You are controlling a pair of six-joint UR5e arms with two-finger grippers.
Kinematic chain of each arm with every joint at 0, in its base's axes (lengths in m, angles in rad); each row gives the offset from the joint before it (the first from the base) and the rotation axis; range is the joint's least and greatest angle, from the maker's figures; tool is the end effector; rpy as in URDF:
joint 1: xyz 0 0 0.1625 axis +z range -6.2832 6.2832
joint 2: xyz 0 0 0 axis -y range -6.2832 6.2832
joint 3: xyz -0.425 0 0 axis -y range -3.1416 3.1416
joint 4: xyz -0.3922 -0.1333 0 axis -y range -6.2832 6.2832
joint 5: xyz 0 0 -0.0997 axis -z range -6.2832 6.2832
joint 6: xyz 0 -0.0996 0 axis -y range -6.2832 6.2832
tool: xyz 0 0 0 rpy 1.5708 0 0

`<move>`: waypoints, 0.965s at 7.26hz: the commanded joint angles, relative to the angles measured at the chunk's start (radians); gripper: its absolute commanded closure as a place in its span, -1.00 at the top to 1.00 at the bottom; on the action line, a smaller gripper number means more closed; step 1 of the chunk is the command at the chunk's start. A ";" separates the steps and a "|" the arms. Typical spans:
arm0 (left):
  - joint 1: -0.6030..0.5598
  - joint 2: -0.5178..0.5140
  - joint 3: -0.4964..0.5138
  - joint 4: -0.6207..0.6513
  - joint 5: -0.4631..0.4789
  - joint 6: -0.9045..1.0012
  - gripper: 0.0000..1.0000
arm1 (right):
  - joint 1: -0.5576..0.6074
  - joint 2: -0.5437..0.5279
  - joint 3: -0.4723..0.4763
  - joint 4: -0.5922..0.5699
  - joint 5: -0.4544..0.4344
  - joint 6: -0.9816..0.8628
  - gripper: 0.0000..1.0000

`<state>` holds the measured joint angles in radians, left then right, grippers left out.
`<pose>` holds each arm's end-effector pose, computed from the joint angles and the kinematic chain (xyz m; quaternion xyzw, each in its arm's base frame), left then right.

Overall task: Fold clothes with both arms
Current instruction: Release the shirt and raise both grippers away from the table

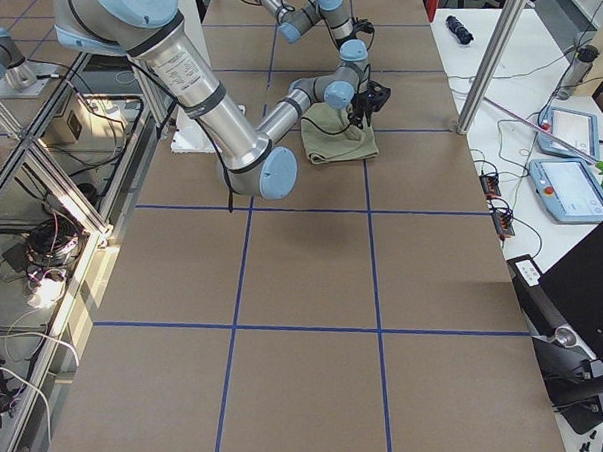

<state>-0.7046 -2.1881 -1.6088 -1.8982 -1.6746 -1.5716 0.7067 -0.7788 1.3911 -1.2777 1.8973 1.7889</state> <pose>0.4496 -0.5437 0.2421 0.1195 0.4581 -0.2812 0.8348 -0.5116 -0.5701 0.2154 -0.0374 -0.4541 0.3322 0.8258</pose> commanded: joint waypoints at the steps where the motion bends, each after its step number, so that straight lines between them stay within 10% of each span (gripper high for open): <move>1: -0.041 -0.004 0.046 -0.036 -0.005 0.074 1.00 | 0.026 0.010 -0.029 0.026 0.008 0.004 1.00; 4: -0.186 0.022 0.041 -0.035 -0.236 0.369 1.00 | 0.159 -0.019 -0.015 0.000 0.185 -0.188 1.00; 7: -0.451 0.166 0.040 -0.033 -0.385 0.924 1.00 | 0.438 -0.169 0.061 -0.213 0.302 -0.790 1.00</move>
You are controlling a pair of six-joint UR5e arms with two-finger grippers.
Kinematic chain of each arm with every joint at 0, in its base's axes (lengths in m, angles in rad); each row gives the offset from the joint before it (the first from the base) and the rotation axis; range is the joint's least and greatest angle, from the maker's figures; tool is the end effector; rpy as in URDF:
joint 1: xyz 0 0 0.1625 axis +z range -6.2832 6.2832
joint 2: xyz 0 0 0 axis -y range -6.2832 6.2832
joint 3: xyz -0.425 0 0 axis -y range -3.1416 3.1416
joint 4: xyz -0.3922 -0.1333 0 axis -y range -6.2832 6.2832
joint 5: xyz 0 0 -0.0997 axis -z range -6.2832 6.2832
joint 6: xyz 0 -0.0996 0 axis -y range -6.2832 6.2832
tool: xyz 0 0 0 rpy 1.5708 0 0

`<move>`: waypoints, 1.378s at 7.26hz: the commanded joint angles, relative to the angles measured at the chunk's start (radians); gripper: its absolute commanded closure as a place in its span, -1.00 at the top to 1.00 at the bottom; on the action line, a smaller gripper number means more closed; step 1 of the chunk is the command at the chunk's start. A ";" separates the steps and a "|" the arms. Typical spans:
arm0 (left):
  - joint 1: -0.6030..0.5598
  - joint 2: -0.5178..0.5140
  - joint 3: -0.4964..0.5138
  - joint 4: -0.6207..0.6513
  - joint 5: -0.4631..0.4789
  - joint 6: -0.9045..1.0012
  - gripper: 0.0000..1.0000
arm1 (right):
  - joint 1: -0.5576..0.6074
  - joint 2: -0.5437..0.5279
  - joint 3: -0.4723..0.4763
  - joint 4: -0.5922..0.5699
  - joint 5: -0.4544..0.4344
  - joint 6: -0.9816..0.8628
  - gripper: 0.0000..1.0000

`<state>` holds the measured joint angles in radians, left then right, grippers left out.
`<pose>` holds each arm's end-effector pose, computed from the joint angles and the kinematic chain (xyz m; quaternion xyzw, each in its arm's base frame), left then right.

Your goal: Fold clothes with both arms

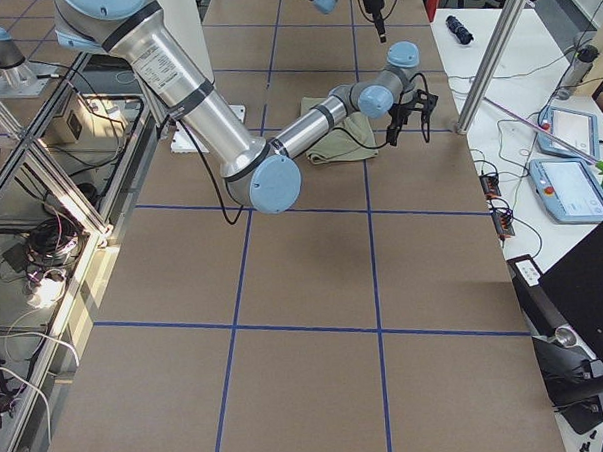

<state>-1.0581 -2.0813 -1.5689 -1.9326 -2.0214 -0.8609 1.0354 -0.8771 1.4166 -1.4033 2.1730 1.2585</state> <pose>0.2567 -0.6393 0.3239 0.1893 0.4172 -0.0603 0.8868 -0.3101 -0.6734 0.2854 -0.0111 -0.4320 0.2209 0.8744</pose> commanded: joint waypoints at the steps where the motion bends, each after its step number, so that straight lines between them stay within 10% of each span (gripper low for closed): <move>1: -0.158 0.102 0.000 0.012 -0.049 0.346 1.00 | 0.196 -0.142 0.045 -0.138 0.034 -0.486 1.00; 6: -0.413 0.376 -0.002 0.026 -0.137 1.018 1.00 | 0.538 -0.434 0.071 -0.379 0.088 -1.489 1.00; 10: -0.419 0.451 -0.005 0.003 -0.151 0.990 1.00 | 0.534 -0.532 0.093 -0.225 0.067 -1.478 1.00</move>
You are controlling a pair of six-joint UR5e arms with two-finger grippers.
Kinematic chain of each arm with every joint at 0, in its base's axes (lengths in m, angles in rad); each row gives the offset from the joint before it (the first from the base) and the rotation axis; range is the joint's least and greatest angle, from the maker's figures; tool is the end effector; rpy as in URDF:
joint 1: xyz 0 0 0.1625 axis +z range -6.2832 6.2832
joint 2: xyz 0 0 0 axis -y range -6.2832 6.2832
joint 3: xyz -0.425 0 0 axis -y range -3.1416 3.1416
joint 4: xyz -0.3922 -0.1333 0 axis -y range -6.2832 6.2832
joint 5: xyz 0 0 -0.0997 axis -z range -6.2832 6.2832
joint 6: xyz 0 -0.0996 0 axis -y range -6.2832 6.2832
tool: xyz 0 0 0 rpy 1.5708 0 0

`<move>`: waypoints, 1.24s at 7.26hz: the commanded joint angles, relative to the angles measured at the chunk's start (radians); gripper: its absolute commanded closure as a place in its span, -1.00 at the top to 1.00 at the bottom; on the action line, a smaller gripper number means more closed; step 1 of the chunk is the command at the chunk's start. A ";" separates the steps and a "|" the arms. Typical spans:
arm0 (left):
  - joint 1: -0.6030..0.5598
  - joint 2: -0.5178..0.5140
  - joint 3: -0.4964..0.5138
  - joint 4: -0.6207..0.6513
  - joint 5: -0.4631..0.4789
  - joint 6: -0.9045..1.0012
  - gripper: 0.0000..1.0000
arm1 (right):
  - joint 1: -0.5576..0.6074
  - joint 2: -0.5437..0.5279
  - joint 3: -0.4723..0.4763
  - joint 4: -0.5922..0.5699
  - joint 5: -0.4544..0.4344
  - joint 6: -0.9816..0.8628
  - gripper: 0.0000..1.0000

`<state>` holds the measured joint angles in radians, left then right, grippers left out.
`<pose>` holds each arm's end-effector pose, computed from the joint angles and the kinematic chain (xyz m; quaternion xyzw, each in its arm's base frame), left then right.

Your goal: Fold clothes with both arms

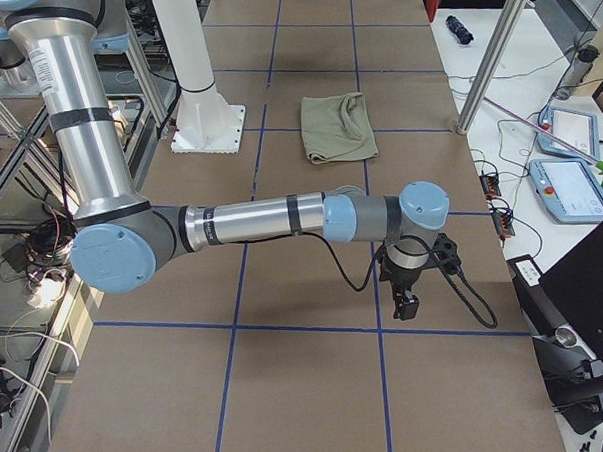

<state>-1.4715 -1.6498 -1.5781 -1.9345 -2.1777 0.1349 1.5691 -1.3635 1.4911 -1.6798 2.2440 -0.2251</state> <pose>-0.0216 -0.5545 0.5827 0.2181 0.2874 0.1749 0.9161 0.0702 -0.5777 0.6045 0.0455 -0.3272 -0.1099 0.9374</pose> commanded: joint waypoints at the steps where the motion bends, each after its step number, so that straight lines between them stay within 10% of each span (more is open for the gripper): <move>1: -0.027 0.021 0.015 0.055 -0.002 -0.014 1.00 | 0.000 -0.071 0.014 0.043 0.005 0.016 1.00; 3: -0.039 0.021 -0.026 0.315 -0.020 -0.002 1.00 | 0.026 -0.130 0.012 0.046 0.022 0.016 1.00; 9: -0.058 0.047 -0.063 0.393 -0.111 0.127 1.00 | 0.091 -0.258 0.058 0.058 0.128 0.139 1.00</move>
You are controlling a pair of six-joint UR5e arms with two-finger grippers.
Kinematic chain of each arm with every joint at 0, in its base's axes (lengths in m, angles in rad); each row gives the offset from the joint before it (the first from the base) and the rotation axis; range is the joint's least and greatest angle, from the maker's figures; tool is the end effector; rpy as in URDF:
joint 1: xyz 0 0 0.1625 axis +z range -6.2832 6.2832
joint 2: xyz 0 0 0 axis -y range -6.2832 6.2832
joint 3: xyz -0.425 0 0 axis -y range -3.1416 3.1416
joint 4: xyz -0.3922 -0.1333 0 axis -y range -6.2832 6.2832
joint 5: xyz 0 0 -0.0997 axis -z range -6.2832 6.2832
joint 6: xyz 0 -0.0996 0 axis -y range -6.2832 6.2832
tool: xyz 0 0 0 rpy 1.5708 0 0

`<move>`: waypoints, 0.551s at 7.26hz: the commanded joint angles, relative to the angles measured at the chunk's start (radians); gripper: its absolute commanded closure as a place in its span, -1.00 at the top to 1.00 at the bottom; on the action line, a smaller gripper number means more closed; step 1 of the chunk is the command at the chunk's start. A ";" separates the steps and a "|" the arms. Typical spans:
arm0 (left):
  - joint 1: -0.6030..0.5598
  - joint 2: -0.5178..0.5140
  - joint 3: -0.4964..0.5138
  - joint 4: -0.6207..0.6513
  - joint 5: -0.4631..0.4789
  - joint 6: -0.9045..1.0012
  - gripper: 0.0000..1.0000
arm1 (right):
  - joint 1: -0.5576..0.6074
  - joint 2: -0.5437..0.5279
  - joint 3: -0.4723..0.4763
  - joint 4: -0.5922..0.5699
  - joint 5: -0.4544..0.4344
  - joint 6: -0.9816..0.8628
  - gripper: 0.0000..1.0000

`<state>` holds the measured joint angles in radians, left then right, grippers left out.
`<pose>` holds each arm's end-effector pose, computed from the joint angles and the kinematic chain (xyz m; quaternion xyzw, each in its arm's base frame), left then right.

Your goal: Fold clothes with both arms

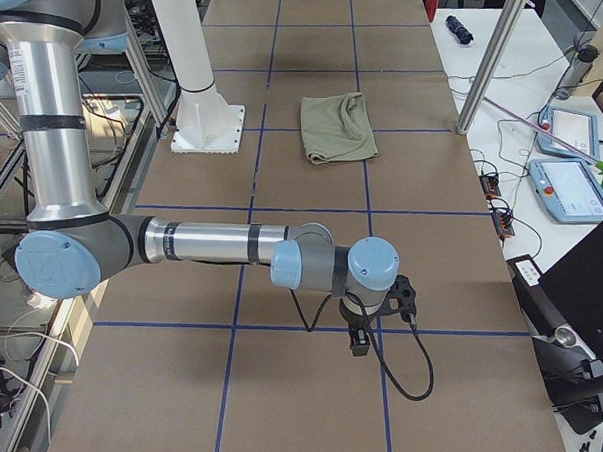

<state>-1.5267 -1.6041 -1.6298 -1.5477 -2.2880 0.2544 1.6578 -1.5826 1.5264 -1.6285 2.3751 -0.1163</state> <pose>-0.0453 -0.5118 0.6191 0.0690 0.3454 0.1512 0.9236 0.1028 -0.4706 0.6895 -0.0125 -0.3941 0.0088 0.9190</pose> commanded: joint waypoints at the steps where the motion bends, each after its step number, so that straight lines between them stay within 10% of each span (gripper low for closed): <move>1: -0.004 0.001 -0.021 0.009 -0.001 0.005 1.00 | 0.002 -0.071 0.047 0.007 -0.007 0.030 1.00; 4: -0.006 0.021 -0.053 0.012 -0.001 -0.001 1.00 | -0.030 -0.073 0.158 0.007 -0.077 0.207 1.00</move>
<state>-1.5326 -1.5903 -1.6732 -1.5358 -2.2881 0.2548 1.6454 -1.6535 1.6455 -1.6209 2.3198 0.0332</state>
